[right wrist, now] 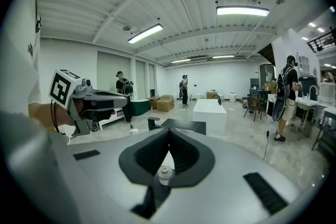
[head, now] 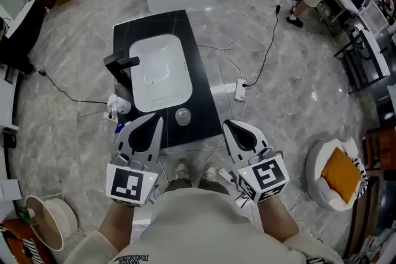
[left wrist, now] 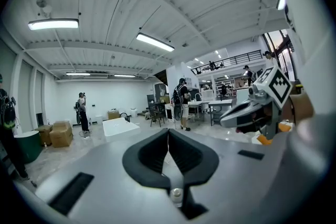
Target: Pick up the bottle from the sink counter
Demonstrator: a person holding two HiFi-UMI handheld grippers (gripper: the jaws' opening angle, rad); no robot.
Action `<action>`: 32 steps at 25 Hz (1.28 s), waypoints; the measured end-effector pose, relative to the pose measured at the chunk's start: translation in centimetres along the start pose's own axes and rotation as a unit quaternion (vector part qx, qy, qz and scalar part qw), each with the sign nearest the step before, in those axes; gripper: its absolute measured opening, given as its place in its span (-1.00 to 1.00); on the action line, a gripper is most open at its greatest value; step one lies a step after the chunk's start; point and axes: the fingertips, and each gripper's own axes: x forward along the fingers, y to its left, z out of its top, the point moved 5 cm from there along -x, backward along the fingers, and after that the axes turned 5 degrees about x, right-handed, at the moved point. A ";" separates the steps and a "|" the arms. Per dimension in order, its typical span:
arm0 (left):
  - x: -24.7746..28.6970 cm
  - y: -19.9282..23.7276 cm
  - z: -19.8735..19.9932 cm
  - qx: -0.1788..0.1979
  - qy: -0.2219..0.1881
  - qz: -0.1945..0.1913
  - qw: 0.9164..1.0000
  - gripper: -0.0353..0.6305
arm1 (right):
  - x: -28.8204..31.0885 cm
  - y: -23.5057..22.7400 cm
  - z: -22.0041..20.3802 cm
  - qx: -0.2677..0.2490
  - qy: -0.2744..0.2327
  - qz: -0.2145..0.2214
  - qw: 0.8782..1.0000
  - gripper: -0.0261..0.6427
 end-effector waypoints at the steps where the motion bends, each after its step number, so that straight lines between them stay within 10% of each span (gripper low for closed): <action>1: 0.1 0.0 0.2 -0.006 -0.002 0.005 1.000 -0.88 | 0.0 -0.1 0.0 0.002 0.000 0.003 1.000 -0.93; 8: 1.6 0.2 1.0 -0.015 -0.027 0.014 0.999 -0.86 | 0.3 -1.3 1.1 -0.006 -0.016 0.011 1.000 -0.94; 17: 5.0 0.6 -0.5 -0.012 -0.047 0.022 0.999 -0.10 | 2.5 -2.2 1.9 -0.015 -0.012 0.018 1.000 -0.94; 32: 13.1 -1.8 -15.2 -0.041 0.085 -0.030 0.995 0.18 | 7.8 -2.7 -1.7 -0.002 0.040 0.025 0.999 -0.94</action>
